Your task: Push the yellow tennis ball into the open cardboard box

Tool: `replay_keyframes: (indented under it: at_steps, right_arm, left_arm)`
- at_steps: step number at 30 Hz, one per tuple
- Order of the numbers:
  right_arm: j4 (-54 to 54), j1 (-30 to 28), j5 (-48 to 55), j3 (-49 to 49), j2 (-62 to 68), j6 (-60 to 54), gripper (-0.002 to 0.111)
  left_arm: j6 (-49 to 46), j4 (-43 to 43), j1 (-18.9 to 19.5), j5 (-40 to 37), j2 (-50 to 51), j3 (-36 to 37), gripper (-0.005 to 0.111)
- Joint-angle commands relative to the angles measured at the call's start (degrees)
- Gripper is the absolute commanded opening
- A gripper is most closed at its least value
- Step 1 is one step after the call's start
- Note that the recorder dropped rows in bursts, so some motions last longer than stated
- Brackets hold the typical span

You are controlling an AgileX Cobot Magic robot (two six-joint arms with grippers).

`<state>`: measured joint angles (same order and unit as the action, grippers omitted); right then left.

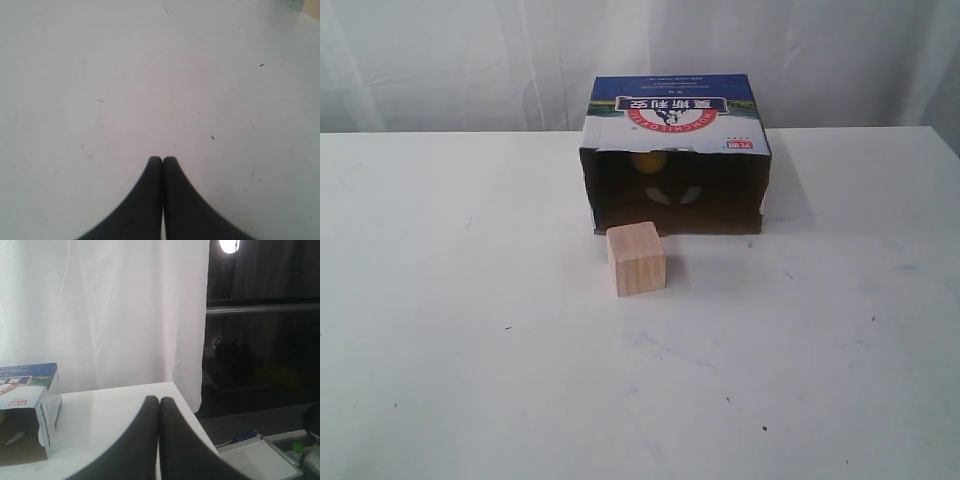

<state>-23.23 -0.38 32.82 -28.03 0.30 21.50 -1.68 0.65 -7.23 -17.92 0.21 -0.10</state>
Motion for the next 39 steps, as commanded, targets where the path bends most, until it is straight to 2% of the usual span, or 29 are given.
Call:
replay_keyframes:
  at_steps: [1,6,10,12,16,21,26,39]
  right_arm:
    - [-0.3,-0.3,0.5,0.3,-0.3,-3.9,0.000]
    - [2.5,-0.3,-6.0,5.0,-0.3,-11.5,0.000]
    - [19.2,-0.3,-9.4,12.3,-0.3,-29.2,0.000]
    - [24.4,-0.3,-11.5,16.7,-0.3,-34.0,0.000]
    - [23.2,-0.3,-17.4,23.6,-0.3,-29.8,0.000]
    - [21.2,-0.3,-13.5,28.0,-0.3,-19.3,0.000]
    - [18.5,-0.2,-13.5,28.0,-0.3,-22.8,0.000]
    - [18.5,-0.2,-13.2,28.0,-0.3,-22.8,0.000]
  left_arm:
    - [0.0,0.8,-0.4,-1.6,-0.2,0.1,0.000]
    - [0.0,0.8,-0.4,-1.6,-0.2,0.1,0.000]
    - [0.0,0.8,-0.4,-1.6,-0.2,0.1,0.000]
    - [0.0,0.8,-0.4,-1.6,-0.2,0.1,0.000]
    - [0.0,0.8,-0.4,-1.6,-0.2,0.1,0.000]
    - [0.0,0.8,-0.4,-1.6,-0.2,0.1,0.000]
    - [0.0,0.8,-0.4,-1.6,-0.2,0.1,0.000]
    - [0.0,0.8,-0.4,-1.6,-0.2,0.1,0.000]
